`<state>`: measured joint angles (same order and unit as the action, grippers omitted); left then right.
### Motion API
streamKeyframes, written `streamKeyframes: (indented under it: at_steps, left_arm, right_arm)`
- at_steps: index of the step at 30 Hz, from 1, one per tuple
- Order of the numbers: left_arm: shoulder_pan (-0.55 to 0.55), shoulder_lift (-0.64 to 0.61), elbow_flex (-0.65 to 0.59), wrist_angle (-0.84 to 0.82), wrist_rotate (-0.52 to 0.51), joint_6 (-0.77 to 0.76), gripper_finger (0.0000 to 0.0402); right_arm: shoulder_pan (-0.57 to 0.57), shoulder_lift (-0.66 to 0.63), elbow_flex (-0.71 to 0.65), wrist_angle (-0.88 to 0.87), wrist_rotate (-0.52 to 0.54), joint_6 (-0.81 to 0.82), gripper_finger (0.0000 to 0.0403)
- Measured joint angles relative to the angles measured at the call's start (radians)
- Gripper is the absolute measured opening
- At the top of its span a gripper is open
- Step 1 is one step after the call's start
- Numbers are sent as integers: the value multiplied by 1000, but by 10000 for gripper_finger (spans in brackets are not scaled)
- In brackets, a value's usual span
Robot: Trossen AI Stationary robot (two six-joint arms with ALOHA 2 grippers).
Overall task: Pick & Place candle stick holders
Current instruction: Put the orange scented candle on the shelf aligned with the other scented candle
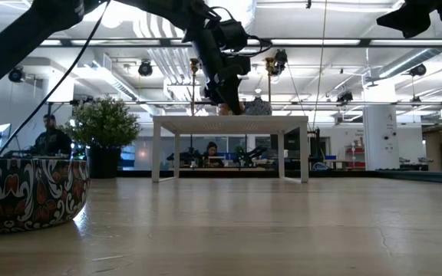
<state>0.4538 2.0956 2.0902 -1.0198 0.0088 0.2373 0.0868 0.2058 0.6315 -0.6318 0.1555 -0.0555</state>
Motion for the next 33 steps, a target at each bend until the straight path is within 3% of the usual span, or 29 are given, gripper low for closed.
streamKeyframes:
  at_steps: [33]
  left_arm:
    - [0, -4, -49, 47, 1, 19, 311]
  right_arm:
    - [0, 0, 0, 0, 0, 3, 359]
